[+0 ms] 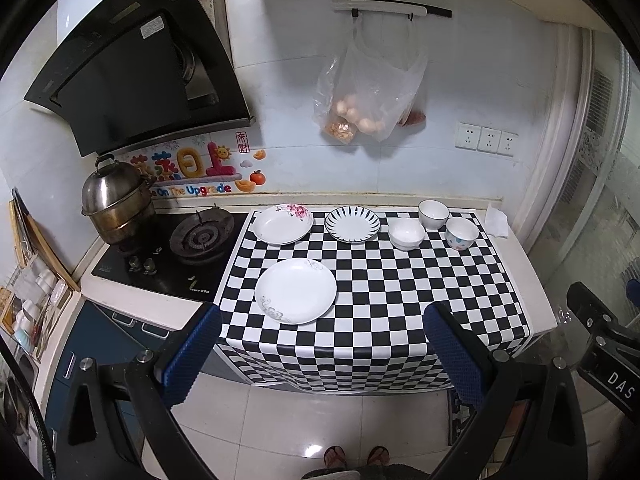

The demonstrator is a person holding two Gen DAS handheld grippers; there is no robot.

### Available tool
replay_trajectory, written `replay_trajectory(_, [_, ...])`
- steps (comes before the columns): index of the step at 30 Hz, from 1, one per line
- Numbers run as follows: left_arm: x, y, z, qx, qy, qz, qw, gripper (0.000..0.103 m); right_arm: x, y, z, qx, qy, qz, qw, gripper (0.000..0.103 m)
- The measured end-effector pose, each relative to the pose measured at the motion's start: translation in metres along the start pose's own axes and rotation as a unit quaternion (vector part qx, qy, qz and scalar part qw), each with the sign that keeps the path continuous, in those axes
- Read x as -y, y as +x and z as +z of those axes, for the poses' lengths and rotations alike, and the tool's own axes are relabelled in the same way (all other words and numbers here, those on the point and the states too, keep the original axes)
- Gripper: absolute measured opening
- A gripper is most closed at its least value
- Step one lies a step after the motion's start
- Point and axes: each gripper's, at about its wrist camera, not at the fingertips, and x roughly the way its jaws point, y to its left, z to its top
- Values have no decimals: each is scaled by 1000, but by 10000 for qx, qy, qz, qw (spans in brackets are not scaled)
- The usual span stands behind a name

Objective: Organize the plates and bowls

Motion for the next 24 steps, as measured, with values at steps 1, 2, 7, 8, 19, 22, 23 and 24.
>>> replay_trajectory(1, [0,0,0,2,-5,2,10000,103,0,0,1,-8,2,-4,10000,103])
replay_trajectory(2, [0,0,1,-5,2,-1,10000,103,1,0,1,-15,6,9,10000,103])
replay_trajectory(7, [-1,0,3,4,19,5,10000,103,2,1,2,-8,-3,-18,10000,103])
replay_trajectory(8, [-1,1,4,3,28,16,10000,103,2,2,3,-12,-5,-34,10000,103])
replay_trajectory(19, [3,6,12,-6,40,37,10000,103,4,5,8,-26,2,-48,10000,103])
replay_trajectory(22, [4,7,12,-7,43,45,10000,103,5,6,9,-31,-4,-53,10000,103])
replay_trajectory(23, [4,7,13,4,38,46,10000,103,7,7,12,-34,-1,-53,10000,103])
replay_trajectory(24, [4,7,13,5,36,46,10000,103,7,7,12,-29,0,-46,10000,103])
